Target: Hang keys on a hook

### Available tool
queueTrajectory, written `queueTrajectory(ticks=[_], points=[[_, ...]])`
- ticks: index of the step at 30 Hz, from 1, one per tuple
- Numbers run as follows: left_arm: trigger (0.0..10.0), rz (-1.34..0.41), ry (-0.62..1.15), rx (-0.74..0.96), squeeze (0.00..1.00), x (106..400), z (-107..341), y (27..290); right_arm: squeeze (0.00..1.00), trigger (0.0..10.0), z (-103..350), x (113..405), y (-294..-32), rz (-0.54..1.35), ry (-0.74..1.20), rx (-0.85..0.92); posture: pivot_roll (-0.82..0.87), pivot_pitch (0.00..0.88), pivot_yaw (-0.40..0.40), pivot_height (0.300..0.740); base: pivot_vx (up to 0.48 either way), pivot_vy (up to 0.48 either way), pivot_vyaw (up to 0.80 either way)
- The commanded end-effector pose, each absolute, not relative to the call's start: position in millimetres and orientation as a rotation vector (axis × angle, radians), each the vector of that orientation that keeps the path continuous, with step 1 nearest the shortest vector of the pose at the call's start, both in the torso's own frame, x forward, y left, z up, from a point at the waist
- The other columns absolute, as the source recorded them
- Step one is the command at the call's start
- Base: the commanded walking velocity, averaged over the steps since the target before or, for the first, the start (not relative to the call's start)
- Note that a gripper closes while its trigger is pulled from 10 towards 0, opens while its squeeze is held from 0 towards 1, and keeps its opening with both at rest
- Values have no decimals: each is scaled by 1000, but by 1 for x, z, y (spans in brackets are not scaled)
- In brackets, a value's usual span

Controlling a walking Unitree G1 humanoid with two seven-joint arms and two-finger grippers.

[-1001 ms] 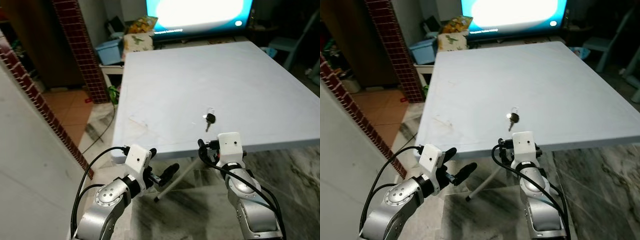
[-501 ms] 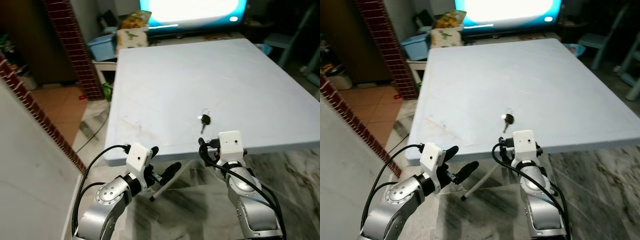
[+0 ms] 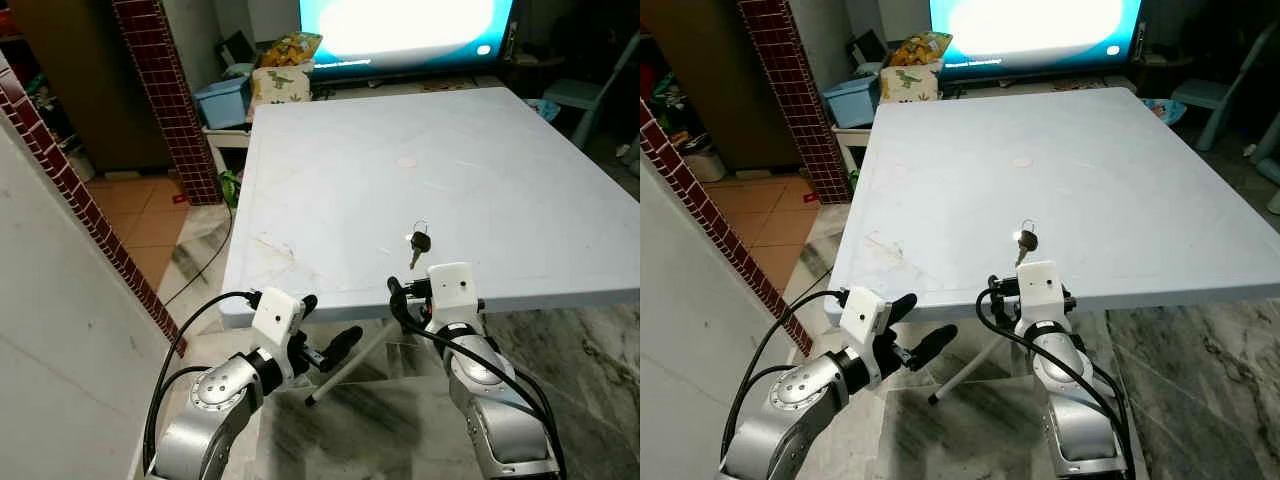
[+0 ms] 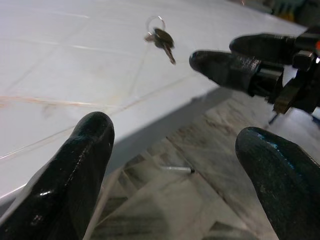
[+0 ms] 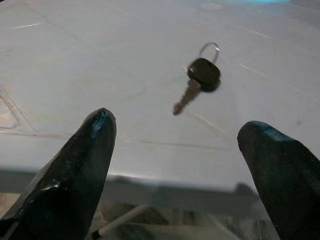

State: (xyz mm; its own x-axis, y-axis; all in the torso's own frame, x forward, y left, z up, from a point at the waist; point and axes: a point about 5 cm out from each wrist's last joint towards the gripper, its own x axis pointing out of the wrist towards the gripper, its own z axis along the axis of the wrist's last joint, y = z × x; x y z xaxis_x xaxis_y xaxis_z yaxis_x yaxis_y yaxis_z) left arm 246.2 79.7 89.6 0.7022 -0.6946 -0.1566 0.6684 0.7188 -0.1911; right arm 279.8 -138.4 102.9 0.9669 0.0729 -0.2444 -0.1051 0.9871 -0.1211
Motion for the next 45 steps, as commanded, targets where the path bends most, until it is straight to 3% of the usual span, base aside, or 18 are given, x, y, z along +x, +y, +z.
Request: queueTrajectory(ticks=[1,8,17,31,45], points=[[10000,-775,214,-107,0,247,92,80,0,10000,106,280,-136,98,233,-124,-61,0,101,740,0,0,-725],[10000,-782,217,-104,0,246,92,79,0,10000,105,279,-136,106,232,-128,-59,0,102,740,69,0,-647],[10000,-786,218,-101,0,246,91,78,0,10000,105,279,-139,104,236,-132,-60,0,102,740,253,0,0],[10000,-785,223,-91,0,246,90,80,0,10000,105,280,-135,113,233,-126,-57,0,99,740,260,0,-613],[10000,-769,242,-67,0,245,88,88,0,10000,107,280,-127,133,213,-84,-49,0,105,740,0,0,0]])
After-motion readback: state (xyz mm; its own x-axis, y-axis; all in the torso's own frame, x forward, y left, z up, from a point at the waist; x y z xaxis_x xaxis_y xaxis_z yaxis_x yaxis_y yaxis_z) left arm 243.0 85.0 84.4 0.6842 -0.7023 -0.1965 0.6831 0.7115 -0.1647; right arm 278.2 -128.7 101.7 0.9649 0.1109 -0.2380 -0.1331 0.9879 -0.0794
